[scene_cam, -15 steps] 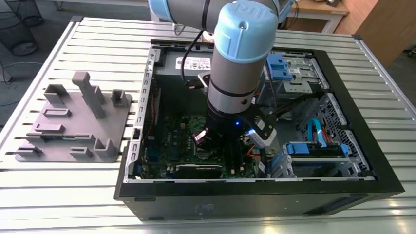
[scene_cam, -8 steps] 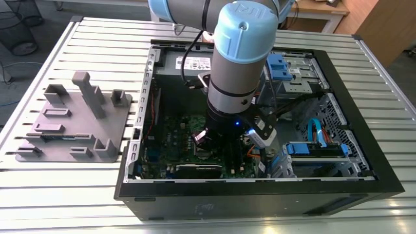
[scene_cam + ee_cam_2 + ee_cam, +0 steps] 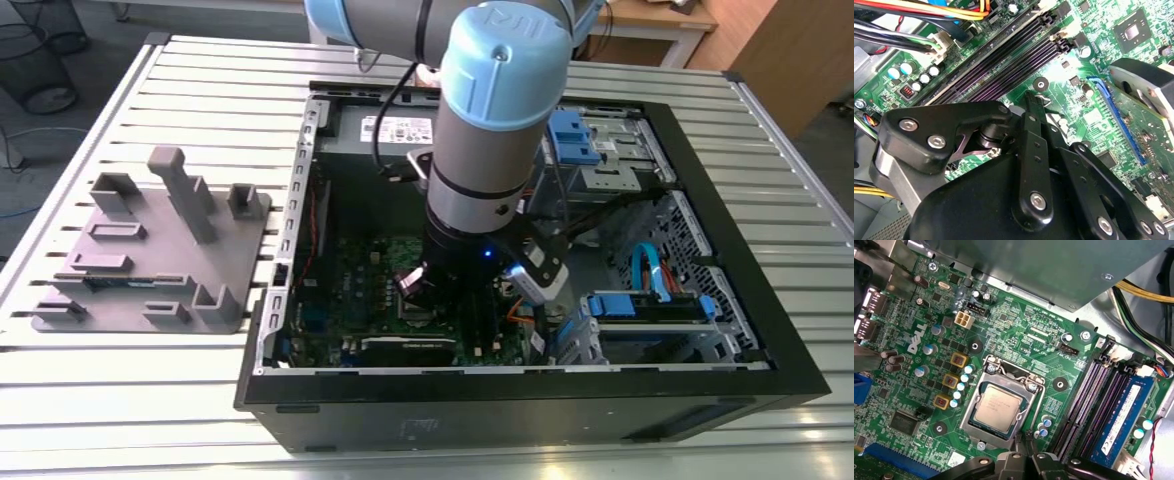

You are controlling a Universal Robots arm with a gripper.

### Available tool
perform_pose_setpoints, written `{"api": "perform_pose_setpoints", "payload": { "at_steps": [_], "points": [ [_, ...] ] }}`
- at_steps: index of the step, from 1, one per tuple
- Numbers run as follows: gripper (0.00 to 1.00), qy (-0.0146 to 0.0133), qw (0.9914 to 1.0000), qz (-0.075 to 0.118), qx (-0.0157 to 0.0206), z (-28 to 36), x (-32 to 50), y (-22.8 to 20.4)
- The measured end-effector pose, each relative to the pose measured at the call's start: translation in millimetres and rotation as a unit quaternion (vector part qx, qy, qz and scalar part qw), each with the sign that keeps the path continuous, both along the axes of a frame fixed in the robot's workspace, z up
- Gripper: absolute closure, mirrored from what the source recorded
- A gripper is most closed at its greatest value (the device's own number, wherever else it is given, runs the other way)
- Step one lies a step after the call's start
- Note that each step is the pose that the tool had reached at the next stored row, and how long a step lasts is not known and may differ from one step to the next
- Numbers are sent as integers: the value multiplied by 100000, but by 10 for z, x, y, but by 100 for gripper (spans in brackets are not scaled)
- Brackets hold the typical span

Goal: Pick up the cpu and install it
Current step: 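Install the first cpu locking lever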

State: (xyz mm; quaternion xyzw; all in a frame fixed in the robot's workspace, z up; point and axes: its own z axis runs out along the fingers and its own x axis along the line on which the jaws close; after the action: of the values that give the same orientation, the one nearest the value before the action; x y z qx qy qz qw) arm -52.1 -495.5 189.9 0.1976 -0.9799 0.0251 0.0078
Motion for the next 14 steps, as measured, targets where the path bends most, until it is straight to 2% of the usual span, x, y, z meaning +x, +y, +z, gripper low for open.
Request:
{"api": "perform_pose_setpoints", "payload": {
  "at_steps": [14],
  "points": [
    [89,9,99942,-3396,-6,2,19,-8]
  ]
}}
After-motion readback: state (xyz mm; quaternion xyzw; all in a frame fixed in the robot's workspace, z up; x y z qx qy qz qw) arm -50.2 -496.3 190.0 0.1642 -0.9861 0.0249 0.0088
